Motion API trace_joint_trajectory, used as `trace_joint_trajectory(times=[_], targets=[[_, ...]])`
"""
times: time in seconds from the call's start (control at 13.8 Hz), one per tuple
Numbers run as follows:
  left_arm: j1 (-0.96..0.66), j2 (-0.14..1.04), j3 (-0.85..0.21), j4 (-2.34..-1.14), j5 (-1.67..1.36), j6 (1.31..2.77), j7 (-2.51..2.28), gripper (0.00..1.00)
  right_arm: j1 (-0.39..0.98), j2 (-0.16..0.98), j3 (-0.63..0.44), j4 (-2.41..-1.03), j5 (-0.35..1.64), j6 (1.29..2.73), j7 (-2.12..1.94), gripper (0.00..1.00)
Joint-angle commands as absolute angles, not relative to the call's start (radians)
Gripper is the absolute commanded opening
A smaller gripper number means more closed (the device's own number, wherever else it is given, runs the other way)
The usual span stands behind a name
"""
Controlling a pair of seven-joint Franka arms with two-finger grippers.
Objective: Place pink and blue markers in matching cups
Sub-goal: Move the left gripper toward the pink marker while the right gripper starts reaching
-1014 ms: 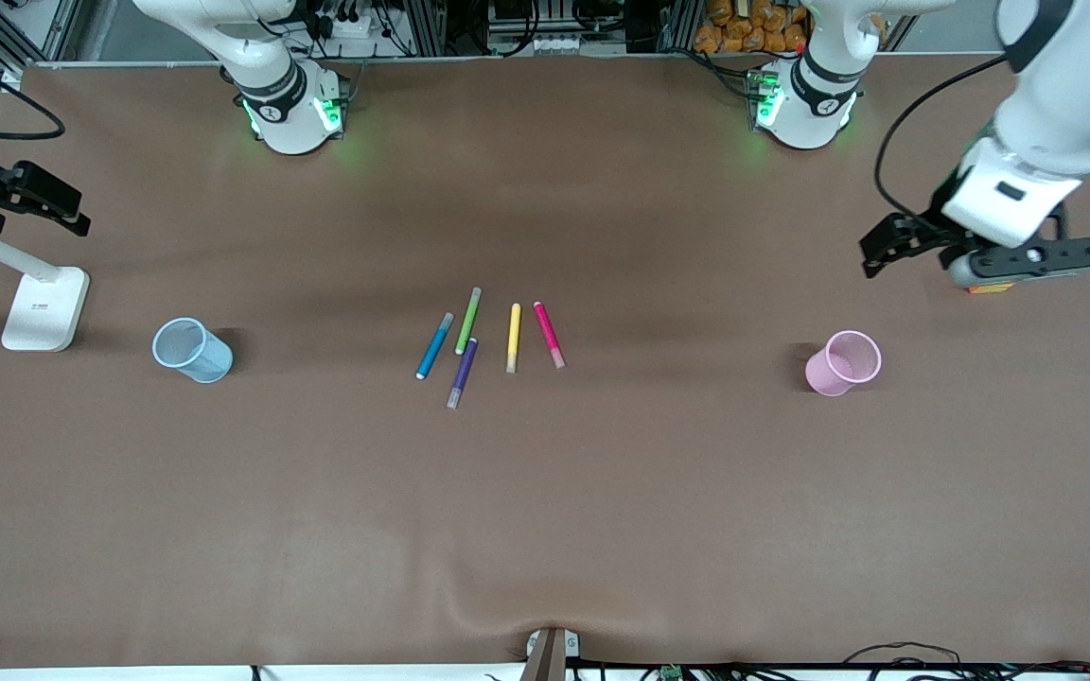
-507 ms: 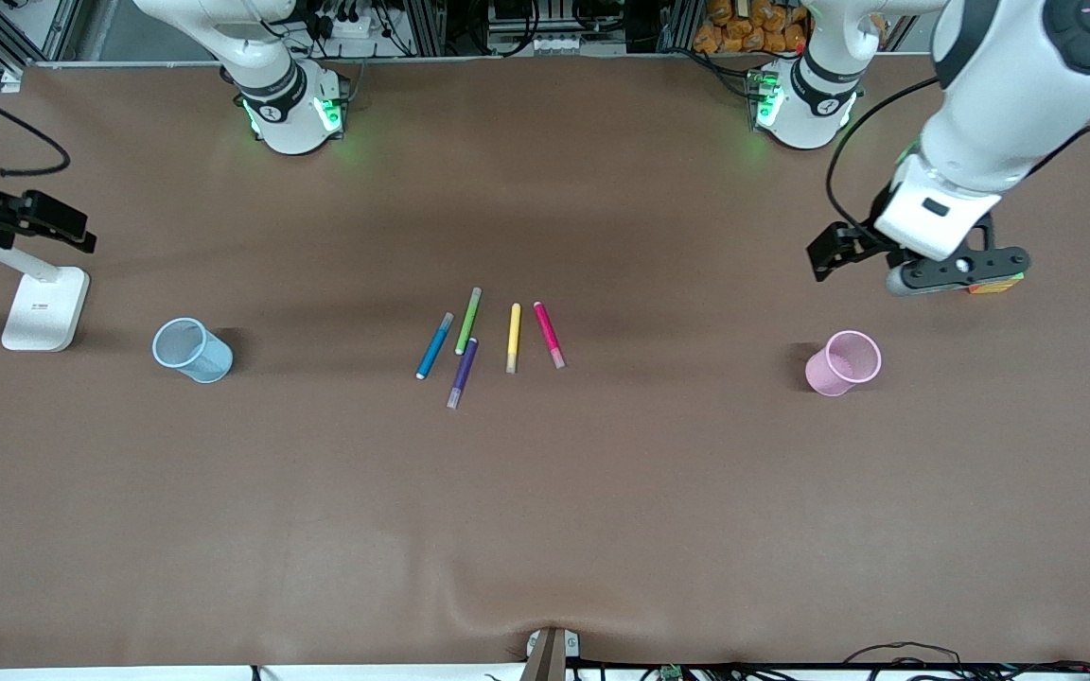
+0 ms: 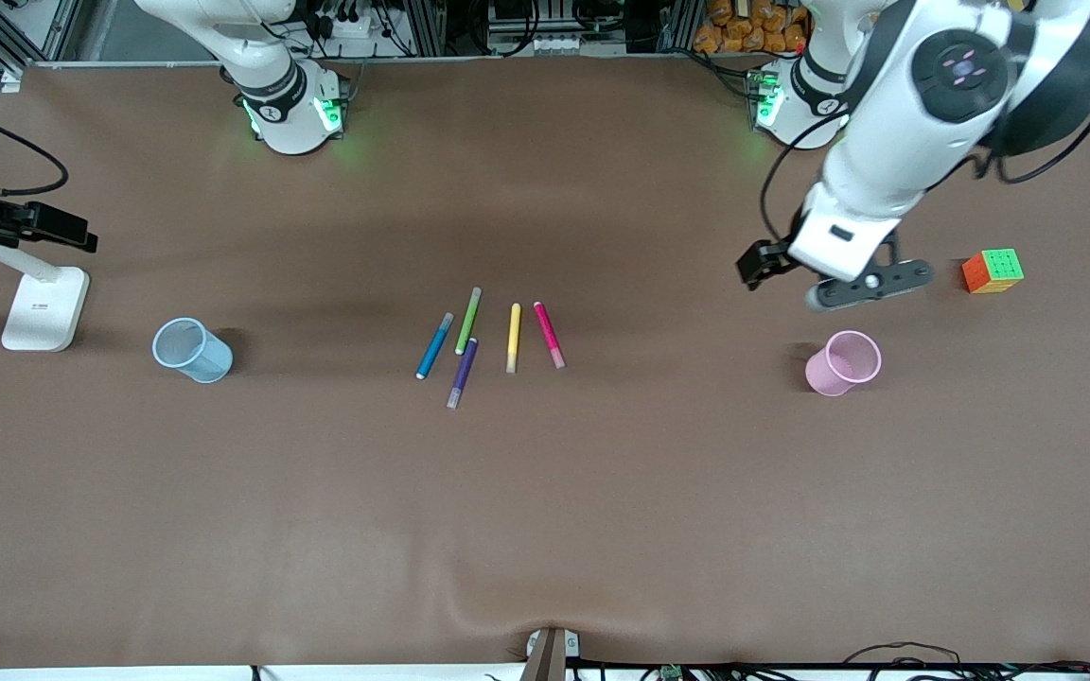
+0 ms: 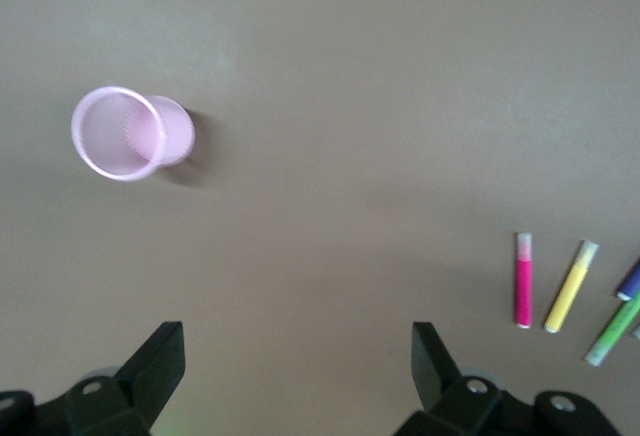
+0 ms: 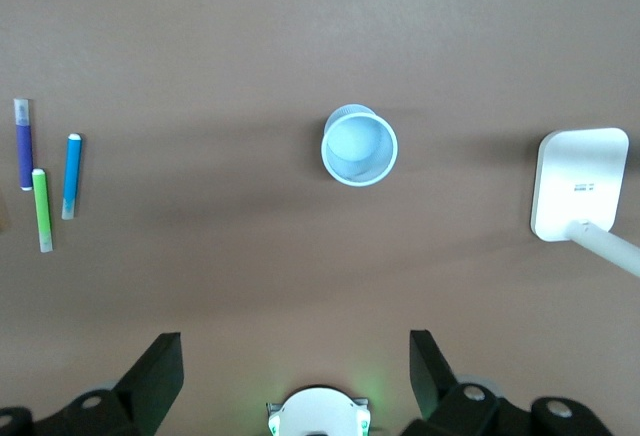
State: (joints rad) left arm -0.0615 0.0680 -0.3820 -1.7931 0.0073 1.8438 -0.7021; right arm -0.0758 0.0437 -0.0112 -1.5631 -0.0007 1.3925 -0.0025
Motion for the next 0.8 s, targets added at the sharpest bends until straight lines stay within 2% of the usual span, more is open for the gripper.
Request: trace_joint_trajectory(times=[0.0,0.43,0.72], targets=[[-0.075,0.162,-0.429,-1.723,0.015,1.854,-0.802,1.00,-0.106,0.061,0.002,-1.549,-0.009,1.376,0.003,1.00],[-0.182,0.337,-0.428,-1.628,0.026,1.897,-0.984,1.00,-0.097,0.069,0.003,-1.540,0.008,1.400,0.008,1.00],[-0.244,0.431,-0.426,-1.626,0.052,1.992,-1.106,1.00,-0.092,0.069,0.006,-1.539,0.096,1.425,0.099,1.00]])
